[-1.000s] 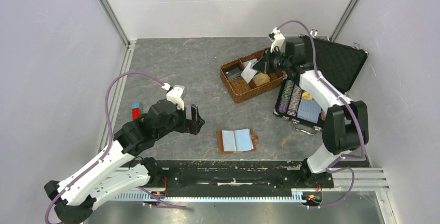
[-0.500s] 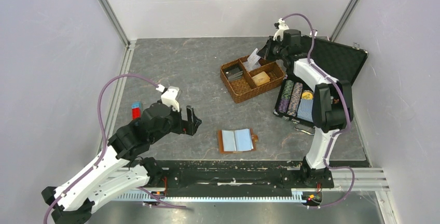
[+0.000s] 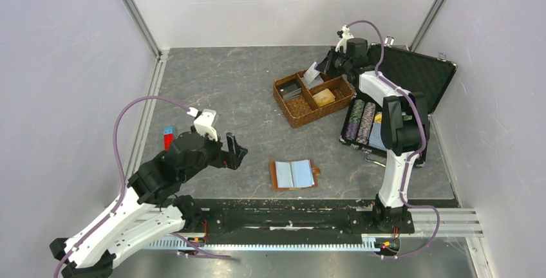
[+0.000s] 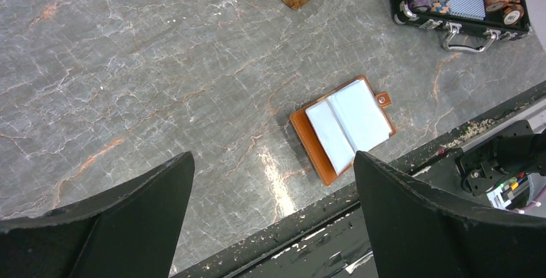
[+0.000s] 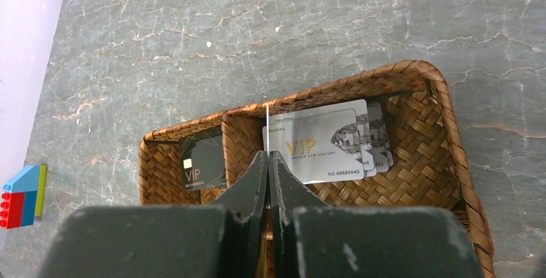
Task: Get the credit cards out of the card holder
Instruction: Place the credit card in the storage box.
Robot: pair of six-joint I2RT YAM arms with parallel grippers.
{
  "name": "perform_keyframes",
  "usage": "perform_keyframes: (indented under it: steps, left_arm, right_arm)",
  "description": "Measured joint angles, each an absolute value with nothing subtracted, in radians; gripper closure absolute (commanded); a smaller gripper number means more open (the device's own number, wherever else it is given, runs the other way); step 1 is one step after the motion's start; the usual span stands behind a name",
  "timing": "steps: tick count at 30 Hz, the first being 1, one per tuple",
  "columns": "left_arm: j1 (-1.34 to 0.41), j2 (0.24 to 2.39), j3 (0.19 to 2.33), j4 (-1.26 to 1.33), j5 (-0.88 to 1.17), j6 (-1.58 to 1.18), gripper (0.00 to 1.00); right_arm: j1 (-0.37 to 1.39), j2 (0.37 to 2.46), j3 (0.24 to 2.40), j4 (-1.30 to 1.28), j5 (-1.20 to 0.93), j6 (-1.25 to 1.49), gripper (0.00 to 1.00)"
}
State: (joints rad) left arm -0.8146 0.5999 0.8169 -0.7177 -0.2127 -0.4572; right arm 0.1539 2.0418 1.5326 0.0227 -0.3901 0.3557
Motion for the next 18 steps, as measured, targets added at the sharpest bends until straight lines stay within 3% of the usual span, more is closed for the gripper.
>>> perform_keyframes:
  steps: [18]
  left_arm:
    - [-0.815,0.578,0.814,-0.704,-0.257,-0.455,0.0]
  right_arm:
    - [0.154,2.123,1.569,0.044,-0.438,0.4,1.0]
